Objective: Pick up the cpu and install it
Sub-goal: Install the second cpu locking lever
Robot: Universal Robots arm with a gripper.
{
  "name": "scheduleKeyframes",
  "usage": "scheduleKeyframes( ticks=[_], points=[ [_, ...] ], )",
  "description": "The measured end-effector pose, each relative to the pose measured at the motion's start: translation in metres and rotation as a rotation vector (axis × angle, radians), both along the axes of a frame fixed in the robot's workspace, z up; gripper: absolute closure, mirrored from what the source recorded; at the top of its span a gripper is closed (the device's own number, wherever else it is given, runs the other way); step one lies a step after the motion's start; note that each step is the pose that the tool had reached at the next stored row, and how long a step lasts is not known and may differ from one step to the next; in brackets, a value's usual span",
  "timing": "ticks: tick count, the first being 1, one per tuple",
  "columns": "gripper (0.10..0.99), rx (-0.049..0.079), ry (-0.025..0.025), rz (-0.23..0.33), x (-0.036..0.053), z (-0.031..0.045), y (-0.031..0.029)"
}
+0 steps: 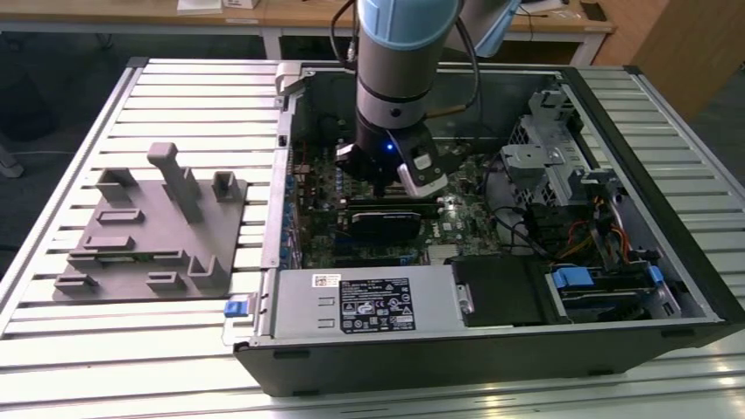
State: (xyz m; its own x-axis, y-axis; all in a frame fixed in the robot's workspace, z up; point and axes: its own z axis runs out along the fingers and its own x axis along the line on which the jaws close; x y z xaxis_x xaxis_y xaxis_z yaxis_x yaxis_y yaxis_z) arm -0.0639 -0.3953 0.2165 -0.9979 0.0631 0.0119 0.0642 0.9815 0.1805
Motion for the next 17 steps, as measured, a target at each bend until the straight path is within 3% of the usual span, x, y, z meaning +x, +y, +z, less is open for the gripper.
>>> scheduleKeyframes(
  ticks=[3, 10, 17],
  points=[
    [0.98, 0.004, 0.0, 0.0, -0.001, -0.0043, -0.0004],
    [0.98, 0.029, 0.0, 0.0, -0.0041, -0.0118, -0.0004],
    [0.98, 0.061, 0.0, 0.0, -0.0063, -0.0161, -0.0005]
  ],
)
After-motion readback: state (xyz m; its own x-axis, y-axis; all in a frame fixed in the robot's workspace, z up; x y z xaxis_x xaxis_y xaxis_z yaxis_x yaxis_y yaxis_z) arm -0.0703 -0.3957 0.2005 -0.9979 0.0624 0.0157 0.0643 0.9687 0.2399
